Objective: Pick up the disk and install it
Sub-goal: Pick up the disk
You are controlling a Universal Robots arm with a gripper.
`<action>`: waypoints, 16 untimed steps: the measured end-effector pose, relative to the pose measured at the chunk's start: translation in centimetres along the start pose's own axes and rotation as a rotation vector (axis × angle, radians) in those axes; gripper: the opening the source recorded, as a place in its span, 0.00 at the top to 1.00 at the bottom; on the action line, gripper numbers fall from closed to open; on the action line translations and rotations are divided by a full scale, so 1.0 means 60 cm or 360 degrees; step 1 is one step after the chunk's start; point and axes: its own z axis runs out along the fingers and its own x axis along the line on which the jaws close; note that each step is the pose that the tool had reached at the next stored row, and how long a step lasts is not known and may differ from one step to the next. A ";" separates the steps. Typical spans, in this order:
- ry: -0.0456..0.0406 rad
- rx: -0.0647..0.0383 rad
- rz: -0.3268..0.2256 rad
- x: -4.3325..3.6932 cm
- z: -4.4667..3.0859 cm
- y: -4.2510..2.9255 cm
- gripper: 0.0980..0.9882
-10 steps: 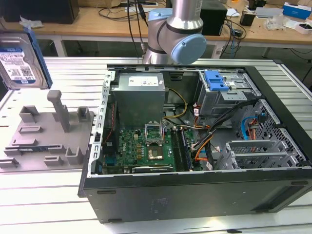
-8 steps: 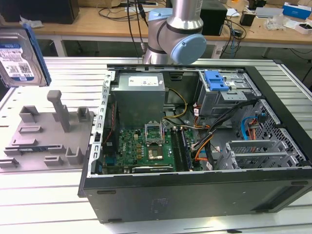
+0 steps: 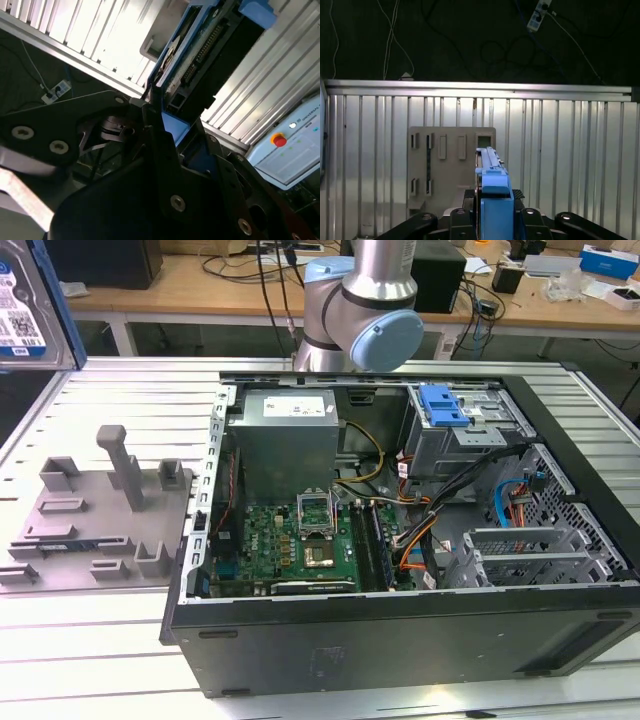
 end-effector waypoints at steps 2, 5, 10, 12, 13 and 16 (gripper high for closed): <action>0.0000 0.0001 0.0000 0.000 0.000 0.000 0.70; 0.0000 0.0000 0.0000 0.000 0.000 0.000 0.70; 0.0000 -0.0005 0.0000 0.016 0.000 -0.040 0.70; 0.0000 -0.0008 0.0000 0.024 -0.001 -0.058 0.70; 0.0000 -0.0009 0.0000 0.027 -0.001 -0.066 0.70; 0.0000 -0.0014 0.0000 0.041 -0.002 -0.097 0.70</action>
